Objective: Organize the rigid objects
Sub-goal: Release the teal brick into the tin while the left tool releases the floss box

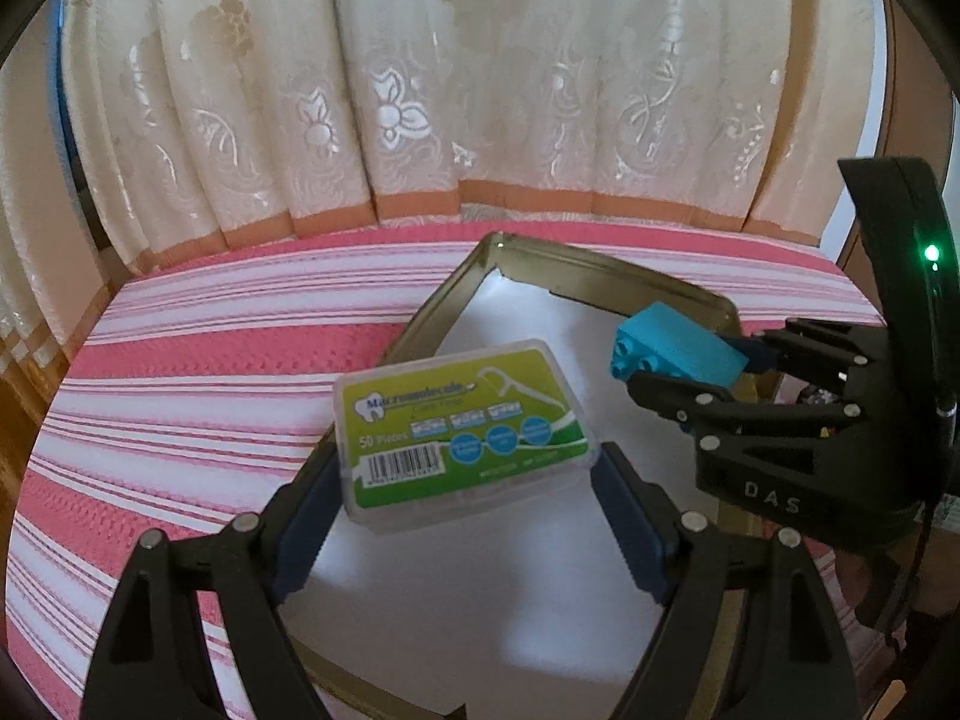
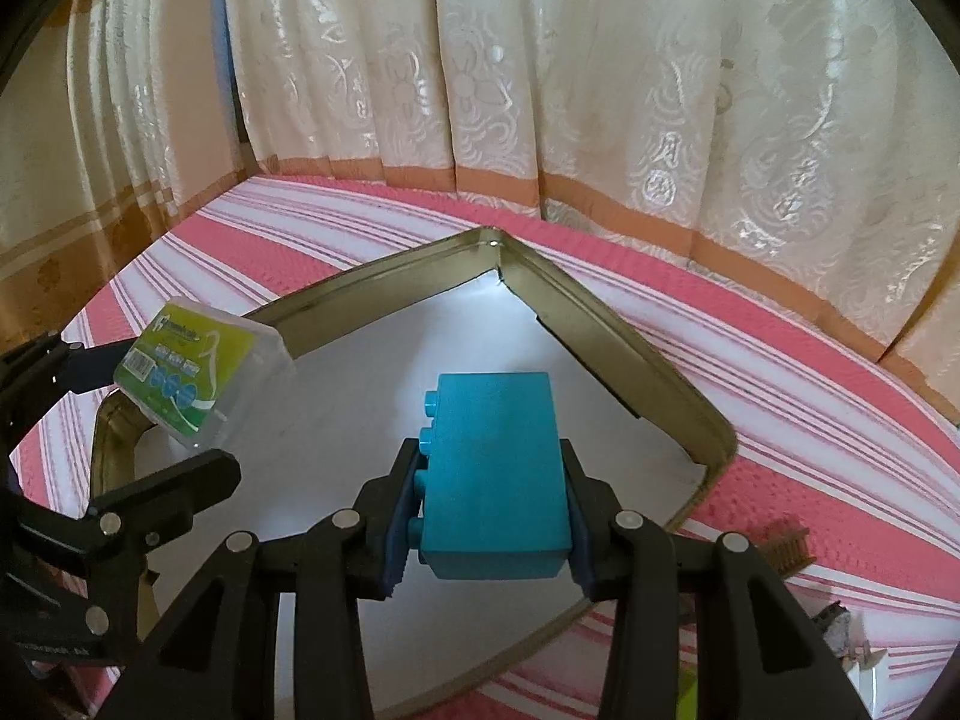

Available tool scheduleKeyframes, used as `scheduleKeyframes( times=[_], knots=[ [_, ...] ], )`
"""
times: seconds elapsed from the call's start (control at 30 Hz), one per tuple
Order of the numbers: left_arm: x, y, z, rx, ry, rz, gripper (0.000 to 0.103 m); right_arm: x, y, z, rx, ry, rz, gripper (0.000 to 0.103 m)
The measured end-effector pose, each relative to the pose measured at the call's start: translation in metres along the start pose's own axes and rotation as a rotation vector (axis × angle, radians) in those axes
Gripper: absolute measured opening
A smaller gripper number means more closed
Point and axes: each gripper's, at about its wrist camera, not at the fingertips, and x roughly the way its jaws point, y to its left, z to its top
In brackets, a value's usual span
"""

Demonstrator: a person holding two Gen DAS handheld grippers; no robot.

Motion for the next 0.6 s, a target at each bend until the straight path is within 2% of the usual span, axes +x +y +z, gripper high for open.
scheduleKeyframes(
  times=[0.2,0.3,0.6],
  knots=[
    [0.013,0.001,0.008,0.014,0.047,0.009,0.083,0.017,-0.001,0.007,0.011,0.045,0.008,0.044],
    [0.017,0.003,0.011,0.008,0.072,-0.011,0.083,0.024,-0.001,0.008,0.01,0.064,0.005,0.044],
    [0.027,0.005,0.015,0.024,0.109,0.0,0.083,0.033,-0.003,0.007,0.016,0.076,-0.003,0.045]
  ],
)
